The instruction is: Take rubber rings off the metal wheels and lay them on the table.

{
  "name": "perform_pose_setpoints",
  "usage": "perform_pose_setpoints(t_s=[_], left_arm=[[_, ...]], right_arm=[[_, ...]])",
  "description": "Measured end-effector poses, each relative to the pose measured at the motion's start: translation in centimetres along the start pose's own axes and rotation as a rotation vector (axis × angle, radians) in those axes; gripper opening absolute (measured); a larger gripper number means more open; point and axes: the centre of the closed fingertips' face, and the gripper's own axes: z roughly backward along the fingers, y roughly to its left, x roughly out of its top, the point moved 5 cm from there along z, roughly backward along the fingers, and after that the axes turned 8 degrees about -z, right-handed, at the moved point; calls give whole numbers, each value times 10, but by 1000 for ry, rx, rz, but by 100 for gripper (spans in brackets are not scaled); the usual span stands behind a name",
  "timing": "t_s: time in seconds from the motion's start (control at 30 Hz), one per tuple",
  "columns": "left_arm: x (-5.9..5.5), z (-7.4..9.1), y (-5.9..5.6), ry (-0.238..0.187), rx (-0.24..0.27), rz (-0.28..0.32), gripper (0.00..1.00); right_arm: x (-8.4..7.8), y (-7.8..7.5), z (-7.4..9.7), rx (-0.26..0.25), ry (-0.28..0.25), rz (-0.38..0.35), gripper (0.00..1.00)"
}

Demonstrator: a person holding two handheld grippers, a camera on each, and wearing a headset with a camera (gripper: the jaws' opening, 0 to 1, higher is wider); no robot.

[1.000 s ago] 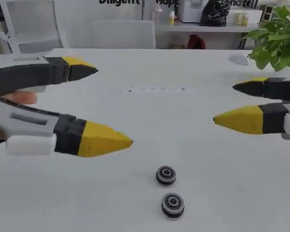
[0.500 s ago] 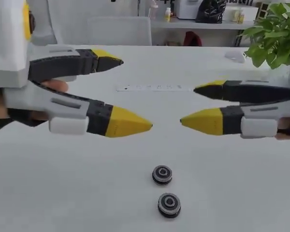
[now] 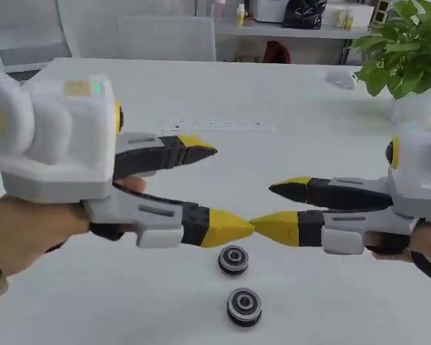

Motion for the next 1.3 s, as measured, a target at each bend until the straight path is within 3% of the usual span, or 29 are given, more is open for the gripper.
perform_pose_setpoints(t_s=[0.1,0.3,0.43,0.6,0.7,0.87,1.03,1.3], left_arm=[[-12,-5,-4,12,-9,28,70],[-34,-9,-11,69,-29,17,66],[-44,-10,-14,101,-23,-22,63],[-57,-11,-18,135,-55,13,58],[-59,-13,-20,123,-56,30,58],[-65,-20,-33,155,-99,9,53],[-78,-22,-38,213,-117,-20,46],[-90,-30,-43,219,-97,15,41]], right_arm=[[-11,-1,0,-10,26,-22,45],[-35,-8,-2,-9,99,-72,41],[-46,-11,-3,-2,128,-86,38],[-58,-13,-4,11,167,-105,31],[-66,-11,-6,16,213,-82,30],[-85,-12,-4,26,305,-66,27],[-92,-12,-7,35,346,-51,26],[-100,-10,-10,45,382,-47,24]])
